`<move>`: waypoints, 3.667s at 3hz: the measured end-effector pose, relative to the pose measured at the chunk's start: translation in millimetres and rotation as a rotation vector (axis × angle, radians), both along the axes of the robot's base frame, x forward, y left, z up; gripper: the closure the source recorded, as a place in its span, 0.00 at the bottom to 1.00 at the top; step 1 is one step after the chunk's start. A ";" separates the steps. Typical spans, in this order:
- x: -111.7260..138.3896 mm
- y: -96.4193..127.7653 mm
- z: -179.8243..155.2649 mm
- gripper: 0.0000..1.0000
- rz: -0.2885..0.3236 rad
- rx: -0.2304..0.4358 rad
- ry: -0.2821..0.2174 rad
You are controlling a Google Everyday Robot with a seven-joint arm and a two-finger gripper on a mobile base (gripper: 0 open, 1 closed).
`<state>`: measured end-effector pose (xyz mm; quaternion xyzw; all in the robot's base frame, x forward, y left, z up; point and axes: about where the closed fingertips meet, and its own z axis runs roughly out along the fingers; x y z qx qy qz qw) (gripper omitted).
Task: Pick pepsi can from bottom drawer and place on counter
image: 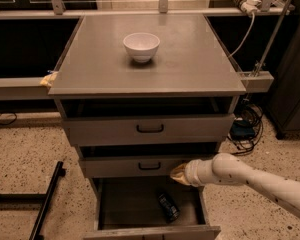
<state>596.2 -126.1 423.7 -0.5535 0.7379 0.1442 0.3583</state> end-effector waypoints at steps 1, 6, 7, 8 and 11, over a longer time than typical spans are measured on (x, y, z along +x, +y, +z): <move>1.5 -16.7 -47.0 1.00 0.003 -0.049 -0.030; -10.1 2.0 -200.6 0.58 -0.015 -0.021 0.030; -7.9 6.0 -215.3 0.35 -0.022 -0.023 0.040; -7.5 7.3 -227.4 0.18 -0.030 -0.027 0.052; -2.6 -5.4 -265.4 0.12 -0.064 -0.045 0.074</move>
Offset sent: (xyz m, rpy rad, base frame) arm -0.0058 -0.0152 -0.2312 0.0306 0.0289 -0.0116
